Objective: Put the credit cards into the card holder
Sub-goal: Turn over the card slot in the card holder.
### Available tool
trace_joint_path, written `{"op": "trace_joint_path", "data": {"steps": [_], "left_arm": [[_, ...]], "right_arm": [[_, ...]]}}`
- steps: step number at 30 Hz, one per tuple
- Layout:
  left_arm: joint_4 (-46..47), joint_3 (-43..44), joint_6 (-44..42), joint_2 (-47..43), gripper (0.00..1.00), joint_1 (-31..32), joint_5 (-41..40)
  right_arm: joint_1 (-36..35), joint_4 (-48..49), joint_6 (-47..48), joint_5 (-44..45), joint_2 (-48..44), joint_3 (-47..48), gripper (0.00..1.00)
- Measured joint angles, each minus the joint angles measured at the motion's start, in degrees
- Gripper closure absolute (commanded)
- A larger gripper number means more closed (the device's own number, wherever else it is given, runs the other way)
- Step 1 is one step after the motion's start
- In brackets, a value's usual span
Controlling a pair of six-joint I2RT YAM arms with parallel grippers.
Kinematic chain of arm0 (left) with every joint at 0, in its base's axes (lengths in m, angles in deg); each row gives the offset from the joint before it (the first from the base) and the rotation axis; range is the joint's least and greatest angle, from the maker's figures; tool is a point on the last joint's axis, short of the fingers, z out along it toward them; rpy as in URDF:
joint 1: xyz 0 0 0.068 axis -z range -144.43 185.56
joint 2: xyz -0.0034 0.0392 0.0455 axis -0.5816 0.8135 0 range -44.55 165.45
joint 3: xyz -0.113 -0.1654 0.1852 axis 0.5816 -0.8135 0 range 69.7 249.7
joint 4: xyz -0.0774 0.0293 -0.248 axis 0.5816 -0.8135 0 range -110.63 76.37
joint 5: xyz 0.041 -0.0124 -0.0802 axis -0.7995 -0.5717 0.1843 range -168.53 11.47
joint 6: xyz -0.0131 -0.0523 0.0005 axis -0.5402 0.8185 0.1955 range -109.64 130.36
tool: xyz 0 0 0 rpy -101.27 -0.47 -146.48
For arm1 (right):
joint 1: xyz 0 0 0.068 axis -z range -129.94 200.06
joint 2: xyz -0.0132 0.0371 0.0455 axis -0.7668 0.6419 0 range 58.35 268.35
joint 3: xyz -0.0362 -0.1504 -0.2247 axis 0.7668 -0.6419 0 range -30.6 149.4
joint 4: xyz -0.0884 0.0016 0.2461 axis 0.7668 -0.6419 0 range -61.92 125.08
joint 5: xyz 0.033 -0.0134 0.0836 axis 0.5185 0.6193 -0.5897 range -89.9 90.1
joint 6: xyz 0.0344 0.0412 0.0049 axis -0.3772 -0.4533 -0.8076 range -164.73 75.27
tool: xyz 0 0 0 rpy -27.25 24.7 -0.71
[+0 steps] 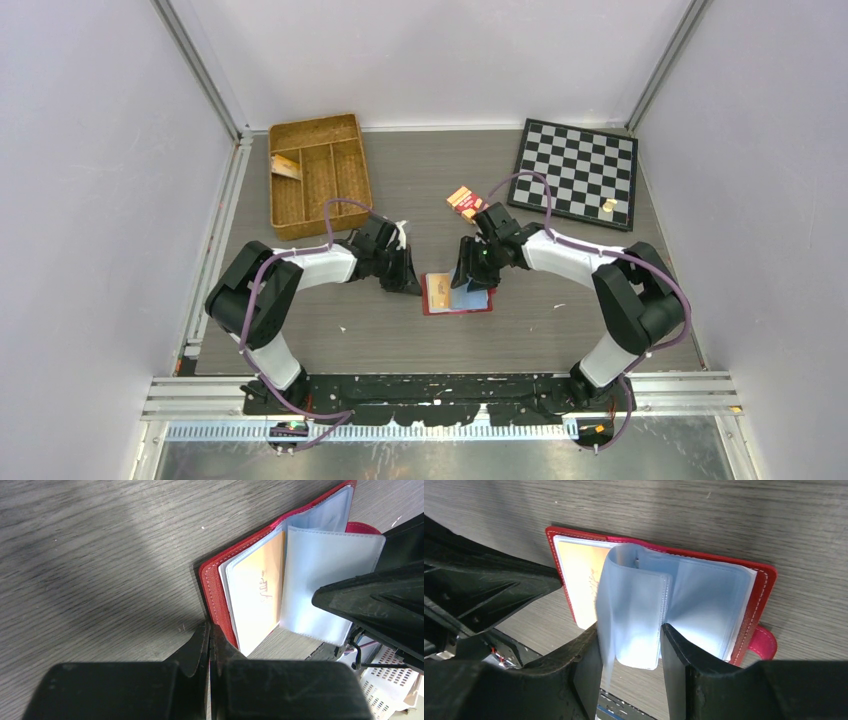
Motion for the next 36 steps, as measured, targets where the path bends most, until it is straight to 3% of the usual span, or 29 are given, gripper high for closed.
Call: {"op": "trace_joint_path", "data": {"steps": [12,36], "left_arm": [[0.02,0.0,-0.02,0.04,1.0,0.0,0.13],[0.07,0.0,-0.02,0.11,1.0,0.0,0.39]], "right_arm": [[-0.13,1.42,-0.17,-2.16,-0.57,0.57,0.46],[-0.15,4.44,-1.81,-3.85,-1.18,0.55,0.45]]}}
